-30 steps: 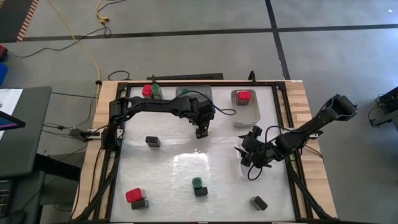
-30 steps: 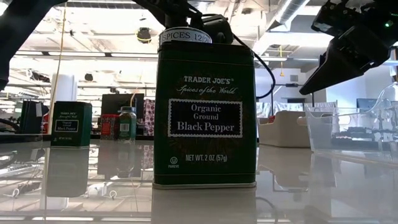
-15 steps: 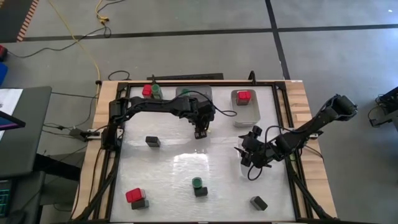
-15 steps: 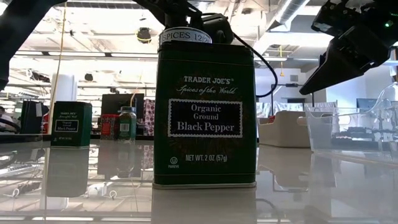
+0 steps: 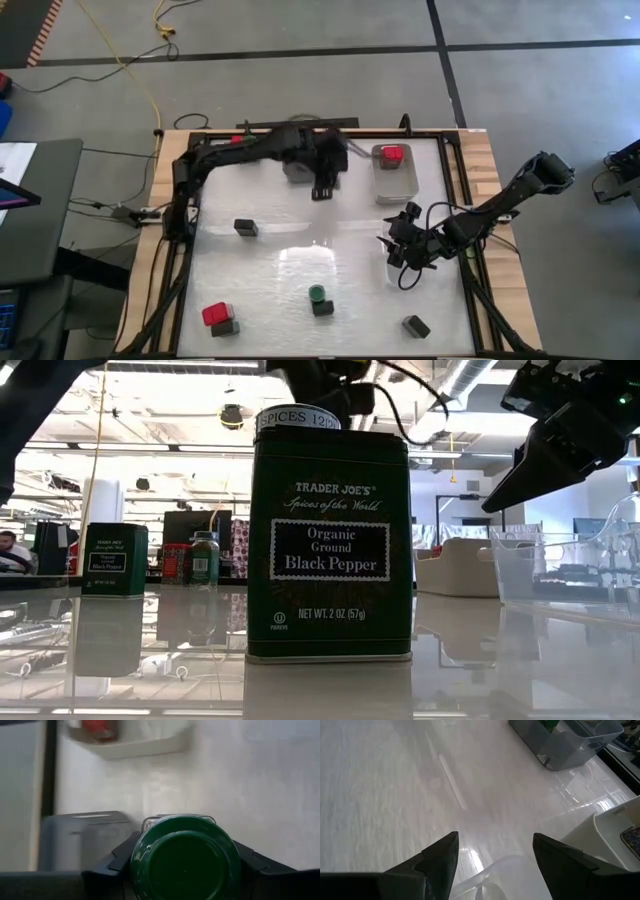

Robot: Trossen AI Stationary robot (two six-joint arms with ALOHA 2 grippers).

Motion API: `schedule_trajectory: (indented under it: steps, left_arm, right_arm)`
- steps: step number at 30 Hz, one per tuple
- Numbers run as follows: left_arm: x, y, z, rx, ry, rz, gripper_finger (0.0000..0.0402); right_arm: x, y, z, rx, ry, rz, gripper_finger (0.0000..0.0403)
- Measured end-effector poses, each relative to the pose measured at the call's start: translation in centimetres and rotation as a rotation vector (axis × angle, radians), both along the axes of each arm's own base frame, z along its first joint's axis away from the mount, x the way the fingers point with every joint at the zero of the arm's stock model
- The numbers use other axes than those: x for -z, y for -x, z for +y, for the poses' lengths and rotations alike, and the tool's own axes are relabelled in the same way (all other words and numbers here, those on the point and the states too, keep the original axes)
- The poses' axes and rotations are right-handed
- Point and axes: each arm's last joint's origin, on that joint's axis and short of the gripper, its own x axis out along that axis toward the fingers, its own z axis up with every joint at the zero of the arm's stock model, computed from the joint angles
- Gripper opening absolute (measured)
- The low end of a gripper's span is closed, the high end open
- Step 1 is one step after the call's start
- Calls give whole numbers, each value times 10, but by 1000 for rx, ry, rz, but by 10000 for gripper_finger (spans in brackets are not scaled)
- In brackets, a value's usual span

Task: Sort spices by type
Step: Put the center green seasoning bottle into the black bin

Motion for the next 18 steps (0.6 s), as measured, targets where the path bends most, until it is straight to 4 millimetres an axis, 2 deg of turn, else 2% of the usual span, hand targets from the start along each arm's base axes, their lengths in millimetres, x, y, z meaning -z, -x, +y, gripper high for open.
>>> schedule_trajectory:
  steps: [3, 7, 14, 18]
  left_arm:
    - [-3, 9, 27, -24, 3, 2, 193]
    - [8, 20, 57, -37, 17, 26, 193]
    - [26, 30, 95, -53, 36, -15, 193]
    - [37, 32, 107, -36, 11, -44, 193]
  right_arm:
    - [0, 0, 0, 0, 0, 0, 285]
    - [0, 0, 0, 0, -1, 0, 285]
    - [0, 0, 0, -1, -5, -3, 285]
    - [0, 0, 0, 0, -7, -4, 285]
